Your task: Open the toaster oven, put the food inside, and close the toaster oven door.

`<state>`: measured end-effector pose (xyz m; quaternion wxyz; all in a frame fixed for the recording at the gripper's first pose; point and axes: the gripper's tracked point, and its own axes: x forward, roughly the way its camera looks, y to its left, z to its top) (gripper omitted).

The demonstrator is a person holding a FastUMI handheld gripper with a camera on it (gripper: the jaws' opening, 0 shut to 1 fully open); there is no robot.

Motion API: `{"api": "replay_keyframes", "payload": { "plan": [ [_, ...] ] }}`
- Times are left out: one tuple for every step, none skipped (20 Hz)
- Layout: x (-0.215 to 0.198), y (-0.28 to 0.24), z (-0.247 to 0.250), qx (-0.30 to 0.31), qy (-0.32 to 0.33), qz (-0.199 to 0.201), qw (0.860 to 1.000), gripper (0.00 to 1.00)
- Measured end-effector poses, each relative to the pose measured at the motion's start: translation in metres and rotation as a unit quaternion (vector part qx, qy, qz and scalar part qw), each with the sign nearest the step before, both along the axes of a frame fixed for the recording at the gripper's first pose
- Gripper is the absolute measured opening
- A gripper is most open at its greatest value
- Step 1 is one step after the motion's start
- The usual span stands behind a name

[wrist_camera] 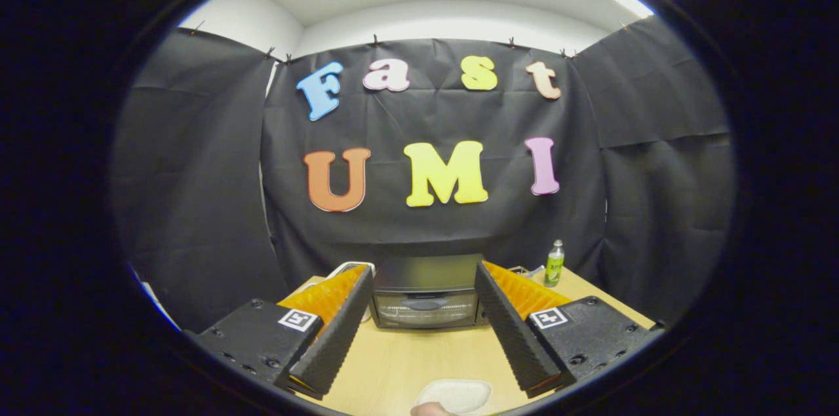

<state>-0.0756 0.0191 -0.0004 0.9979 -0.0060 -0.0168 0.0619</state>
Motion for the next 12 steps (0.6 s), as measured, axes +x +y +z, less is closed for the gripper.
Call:
{"api": "replay_keyframes", "payload": {
  "plan": [
    [-0.009, -0.003, -0.009, -0.013, 0.001, 0.003, 1.0, 1.0],
    [-0.015, -0.009, -0.02, -0.028, 0.001, 0.004, 1.0, 1.0],
    [-0.02, -0.011, -0.028, -0.039, 0.005, 0.009, 0.999, 1.0],
    [-0.023, -0.014, -0.034, -0.046, 0.008, 0.013, 0.999, 1.0],
    [-0.027, -0.015, -0.041, -0.047, 0.019, 0.022, 0.998, 1.0],
    [-0.029, -0.021, -0.044, -0.041, 0.025, 0.023, 0.999, 1.0],
    [-0.031, -0.027, -0.04, -0.029, 0.018, 0.023, 0.999, 1.0],
    [-0.033, -0.031, -0.037, -0.022, 0.013, 0.024, 0.999, 1.0],
    [-0.038, -0.036, -0.033, -0.016, 0.005, 0.025, 1.0, 1.0],
    [-0.041, -0.04, -0.032, -0.013, -0.001, 0.028, 1.0, 1.0],
    [-0.045, -0.042, -0.031, -0.012, -0.006, 0.032, 0.999, 1.0],
    [-0.048, -0.045, -0.031, -0.011, -0.007, 0.037, 0.999, 1.0]
  ]
}}
